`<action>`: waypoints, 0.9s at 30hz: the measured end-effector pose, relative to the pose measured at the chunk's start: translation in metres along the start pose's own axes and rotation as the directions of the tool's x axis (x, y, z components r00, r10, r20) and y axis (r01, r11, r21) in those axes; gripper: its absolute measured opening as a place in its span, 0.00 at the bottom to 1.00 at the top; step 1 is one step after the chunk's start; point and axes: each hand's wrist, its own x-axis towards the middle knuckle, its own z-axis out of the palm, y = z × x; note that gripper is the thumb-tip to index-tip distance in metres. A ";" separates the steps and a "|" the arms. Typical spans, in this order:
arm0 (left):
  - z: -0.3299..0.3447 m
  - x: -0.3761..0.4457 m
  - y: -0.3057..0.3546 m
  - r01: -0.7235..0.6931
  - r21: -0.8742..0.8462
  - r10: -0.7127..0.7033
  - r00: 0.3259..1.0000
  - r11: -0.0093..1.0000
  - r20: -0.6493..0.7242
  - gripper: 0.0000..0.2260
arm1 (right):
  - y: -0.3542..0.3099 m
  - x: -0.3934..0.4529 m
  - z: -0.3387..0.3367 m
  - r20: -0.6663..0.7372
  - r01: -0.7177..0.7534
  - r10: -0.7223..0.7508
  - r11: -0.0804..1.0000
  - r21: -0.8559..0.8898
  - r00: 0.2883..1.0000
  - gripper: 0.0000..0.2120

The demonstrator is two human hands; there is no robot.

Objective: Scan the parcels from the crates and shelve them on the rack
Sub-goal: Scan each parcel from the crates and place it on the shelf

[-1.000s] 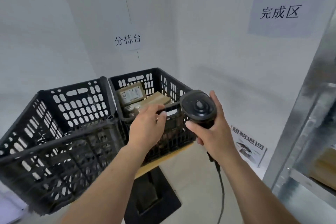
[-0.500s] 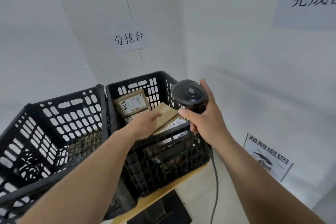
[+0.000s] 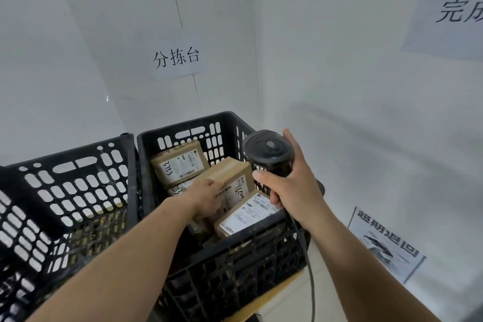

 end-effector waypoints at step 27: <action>-0.015 0.004 -0.022 0.072 -0.153 -0.085 0.993 0.986 -0.079 0.36 | -0.003 0.001 -0.004 0.040 -0.026 0.026 1.000 0.001 0.999 0.46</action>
